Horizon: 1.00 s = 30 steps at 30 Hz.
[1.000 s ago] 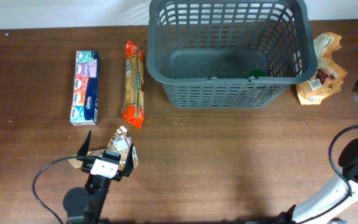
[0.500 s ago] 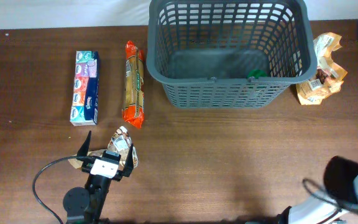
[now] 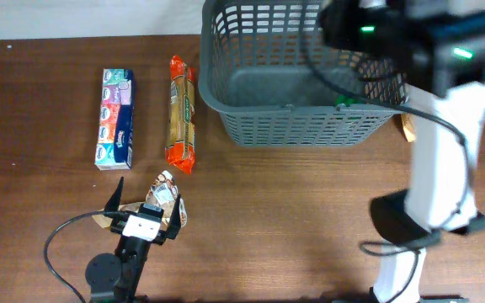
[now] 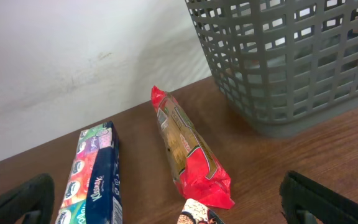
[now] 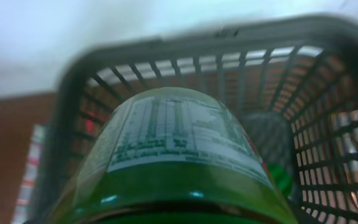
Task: Pack container
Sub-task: 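Carry the second jar into the grey basket and lower it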
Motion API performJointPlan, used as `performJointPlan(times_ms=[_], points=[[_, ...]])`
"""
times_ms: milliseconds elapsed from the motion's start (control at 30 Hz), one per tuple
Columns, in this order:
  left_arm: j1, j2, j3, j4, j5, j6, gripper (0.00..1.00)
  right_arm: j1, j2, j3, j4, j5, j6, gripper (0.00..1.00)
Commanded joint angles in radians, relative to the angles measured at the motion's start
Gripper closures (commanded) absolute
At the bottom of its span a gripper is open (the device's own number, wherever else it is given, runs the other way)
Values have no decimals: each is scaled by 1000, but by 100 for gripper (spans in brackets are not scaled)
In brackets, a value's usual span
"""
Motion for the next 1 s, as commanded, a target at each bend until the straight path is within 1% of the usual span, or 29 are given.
performJointPlan(times_ms=[0, 200, 433, 533, 633, 800, 967], points=[[-4, 2, -5, -4, 4, 11, 1, 8, 91, 0, 0, 111, -31, 96], [-4, 2, -5, -4, 4, 11, 1, -32, 243, 0, -11, 100, -28, 96], [-4, 2, -5, -4, 4, 11, 1, -73, 369, 0, -72, 93, -29, 96], [-4, 2, -5, -4, 4, 11, 1, -89, 408, 0, -71, 55, -45, 96], [-4, 2, -5, -4, 4, 11, 1, -93, 432, -10, -64, -3, -94, 96], [-4, 2, -5, -4, 4, 11, 1, -92, 463, -16, -60, -19, -114, 96], [-4, 2, -5, -4, 4, 11, 1, -92, 482, -93, -37, -27, -119, 96]])
